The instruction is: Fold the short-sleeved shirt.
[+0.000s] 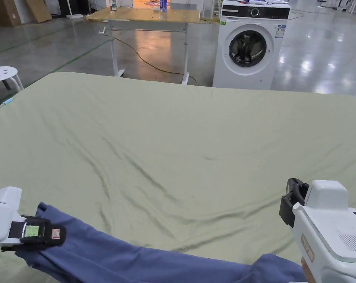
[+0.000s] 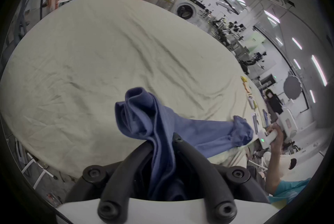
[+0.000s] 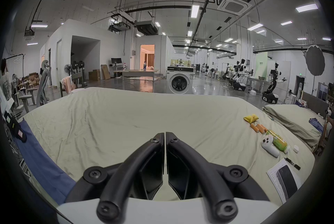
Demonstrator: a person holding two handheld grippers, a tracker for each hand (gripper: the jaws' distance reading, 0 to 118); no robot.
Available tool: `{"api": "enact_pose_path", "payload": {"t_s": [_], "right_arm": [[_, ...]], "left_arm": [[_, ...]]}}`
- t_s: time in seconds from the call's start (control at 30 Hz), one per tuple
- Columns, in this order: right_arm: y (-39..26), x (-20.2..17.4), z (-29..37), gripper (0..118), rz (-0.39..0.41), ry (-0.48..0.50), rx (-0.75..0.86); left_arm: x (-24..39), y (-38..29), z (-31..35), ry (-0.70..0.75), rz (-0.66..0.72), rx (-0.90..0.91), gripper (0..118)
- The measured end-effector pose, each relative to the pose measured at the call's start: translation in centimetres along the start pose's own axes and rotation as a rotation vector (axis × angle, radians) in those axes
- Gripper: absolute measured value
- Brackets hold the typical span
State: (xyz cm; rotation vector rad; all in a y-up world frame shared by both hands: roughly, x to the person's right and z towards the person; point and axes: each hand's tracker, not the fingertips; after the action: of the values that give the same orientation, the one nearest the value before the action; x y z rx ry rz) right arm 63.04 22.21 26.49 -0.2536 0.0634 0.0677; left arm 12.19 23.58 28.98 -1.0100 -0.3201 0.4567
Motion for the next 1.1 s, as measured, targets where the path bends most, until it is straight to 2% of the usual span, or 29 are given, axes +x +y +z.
{"api": "enact_pose_path", "payload": {"t_s": [0.03, 0.23, 0.3, 0.37, 0.57, 0.87, 0.97, 1.1], "right_arm": [[0.0, 0.0, 0.0, 1, -0.003, 0.001, 0.000], [-0.3, 0.4, 0.4, 1, -0.008, -0.003, -0.001], [-0.4, 0.5, 0.5, 1, -0.010, -0.005, -0.004], [-0.4, 0.7, 0.7, 1, -0.014, -0.010, -0.005], [-0.9, 1.5, 1.0, 1, -0.018, -0.028, -0.018], [-1.4, 2.4, 1.4, 1, -0.025, -0.057, -0.037], [-1.5, 2.5, 1.3, 1, -0.024, -0.059, -0.042], [-1.6, 2.5, 1.3, 1, -0.025, -0.057, -0.046]], "left_arm": [[-0.7, 0.4, -0.3, -0.027, -0.008, 0.004, 5], [4.8, 0.0, -2.6, -0.190, -0.032, -0.030, 5], [6.2, -0.3, -4.3, -0.186, -0.053, -0.050, 5], [8.1, -0.9, -6.6, -0.135, -0.109, -0.081, 5], [11.3, -2.5, -13.8, -0.096, -0.095, -0.159, 5], [13.4, -5.3, -20.9, 0.096, -0.138, -0.269, 5], [13.1, -5.3, -21.2, 0.097, -0.115, -0.258, 16], [13.4, -4.6, -19.9, -0.004, -0.087, -0.260, 53]]}}
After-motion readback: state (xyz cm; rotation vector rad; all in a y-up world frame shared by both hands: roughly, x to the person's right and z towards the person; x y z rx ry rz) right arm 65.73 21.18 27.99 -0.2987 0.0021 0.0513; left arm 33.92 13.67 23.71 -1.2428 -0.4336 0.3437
